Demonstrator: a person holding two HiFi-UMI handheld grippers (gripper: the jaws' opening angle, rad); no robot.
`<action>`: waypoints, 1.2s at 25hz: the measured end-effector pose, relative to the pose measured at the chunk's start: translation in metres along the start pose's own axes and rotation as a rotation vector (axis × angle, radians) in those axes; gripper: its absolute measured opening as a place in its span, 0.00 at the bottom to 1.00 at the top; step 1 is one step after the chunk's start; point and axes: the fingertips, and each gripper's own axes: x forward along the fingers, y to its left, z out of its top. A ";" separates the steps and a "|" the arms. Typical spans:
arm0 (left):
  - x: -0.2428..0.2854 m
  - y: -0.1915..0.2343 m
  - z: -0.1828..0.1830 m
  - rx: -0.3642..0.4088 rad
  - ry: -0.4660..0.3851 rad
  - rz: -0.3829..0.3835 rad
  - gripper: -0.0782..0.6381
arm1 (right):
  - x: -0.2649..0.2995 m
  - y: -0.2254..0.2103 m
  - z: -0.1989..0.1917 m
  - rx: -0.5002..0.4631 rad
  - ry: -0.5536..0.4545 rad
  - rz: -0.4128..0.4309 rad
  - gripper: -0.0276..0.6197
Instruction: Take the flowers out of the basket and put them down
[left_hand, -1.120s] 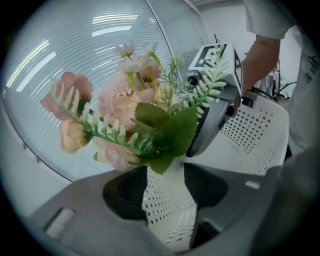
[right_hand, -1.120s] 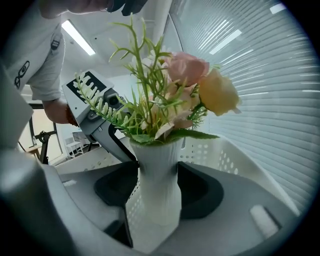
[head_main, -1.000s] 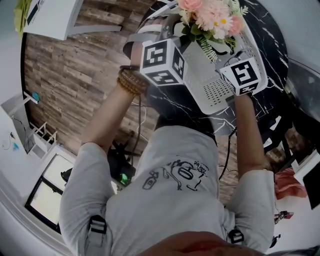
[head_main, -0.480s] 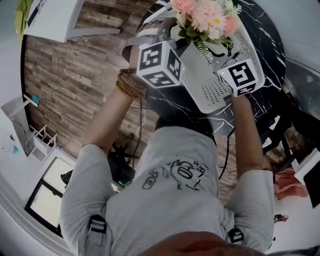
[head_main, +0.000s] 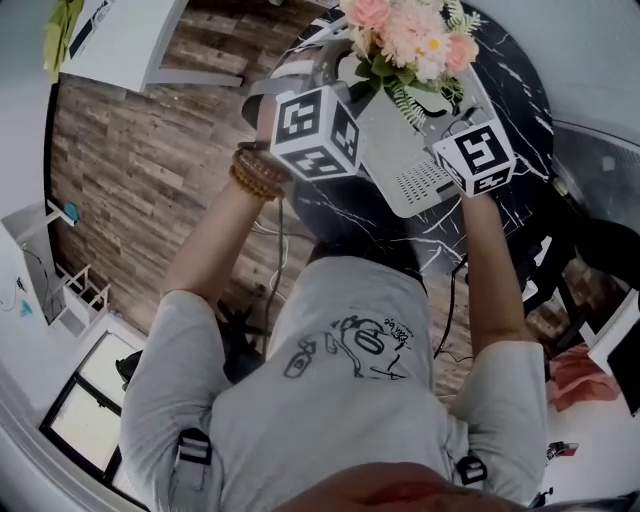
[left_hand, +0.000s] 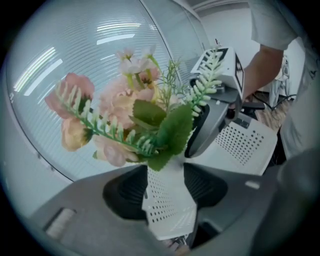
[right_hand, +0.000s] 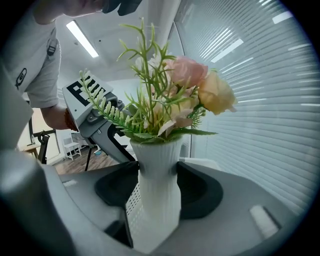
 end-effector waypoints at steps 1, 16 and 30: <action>-0.006 0.002 0.005 0.002 -0.003 0.005 0.43 | -0.004 0.001 0.007 -0.005 -0.001 -0.002 0.43; -0.098 0.013 0.072 0.044 -0.046 0.095 0.43 | -0.064 0.029 0.098 -0.035 -0.060 -0.015 0.43; -0.129 -0.010 0.110 0.084 -0.073 0.117 0.43 | -0.110 0.048 0.117 -0.050 -0.086 -0.063 0.43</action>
